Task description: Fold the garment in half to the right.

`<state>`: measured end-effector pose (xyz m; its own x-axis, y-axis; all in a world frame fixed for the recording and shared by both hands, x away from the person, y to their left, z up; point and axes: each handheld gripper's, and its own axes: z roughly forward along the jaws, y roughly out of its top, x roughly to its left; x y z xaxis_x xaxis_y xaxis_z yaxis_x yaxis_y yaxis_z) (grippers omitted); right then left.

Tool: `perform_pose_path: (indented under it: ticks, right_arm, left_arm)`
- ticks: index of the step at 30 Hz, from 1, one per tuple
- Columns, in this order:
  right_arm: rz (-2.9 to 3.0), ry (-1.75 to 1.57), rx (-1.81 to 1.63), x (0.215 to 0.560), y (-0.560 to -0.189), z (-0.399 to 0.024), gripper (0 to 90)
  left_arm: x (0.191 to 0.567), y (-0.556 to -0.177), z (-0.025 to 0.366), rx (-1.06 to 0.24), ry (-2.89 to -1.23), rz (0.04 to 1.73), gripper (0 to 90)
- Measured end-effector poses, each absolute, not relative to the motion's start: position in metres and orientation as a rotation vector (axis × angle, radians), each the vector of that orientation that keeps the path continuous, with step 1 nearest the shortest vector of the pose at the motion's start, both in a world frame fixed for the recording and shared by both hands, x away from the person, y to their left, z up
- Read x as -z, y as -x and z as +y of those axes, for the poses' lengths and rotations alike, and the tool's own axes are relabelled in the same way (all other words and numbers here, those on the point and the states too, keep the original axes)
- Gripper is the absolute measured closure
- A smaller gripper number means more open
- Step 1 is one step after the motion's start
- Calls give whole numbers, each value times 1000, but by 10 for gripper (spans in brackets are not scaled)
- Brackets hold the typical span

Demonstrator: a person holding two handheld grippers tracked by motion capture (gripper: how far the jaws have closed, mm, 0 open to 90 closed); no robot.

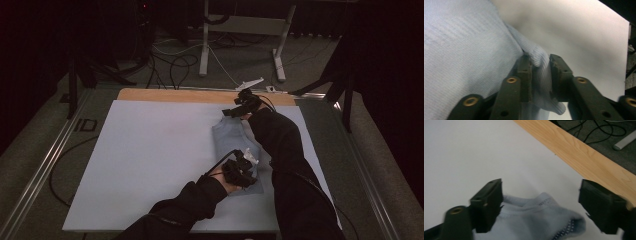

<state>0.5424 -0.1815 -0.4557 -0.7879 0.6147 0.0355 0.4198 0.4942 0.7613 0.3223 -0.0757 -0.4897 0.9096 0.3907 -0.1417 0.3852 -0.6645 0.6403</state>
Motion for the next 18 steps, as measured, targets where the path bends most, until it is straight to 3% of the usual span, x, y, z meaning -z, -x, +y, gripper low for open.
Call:
perform_pose_path:
  ticks: [3, 5, 6, 12, 18]
  right_arm:
    - [2504, -891, -1191, 454, -542, -181, 139]
    - [2507, -892, -1195, 451, -539, -182, 128]
    - [2507, -892, -1195, 451, -539, -182, 128]
    - [2490, -909, -1178, 449, -527, -191, 150]
    - [2500, -938, -1147, 460, -518, -199, 171]
  left_arm:
    - [489, -319, -79, -13, -2366, 537, 640]
    - [487, -316, -79, -15, -2362, 517, 510]
    - [485, -315, -78, -28, -2365, 503, 510]
    - [473, -310, -65, 6, -2291, 465, 266]
    - [462, -310, -42, -34, -2215, 463, 128]
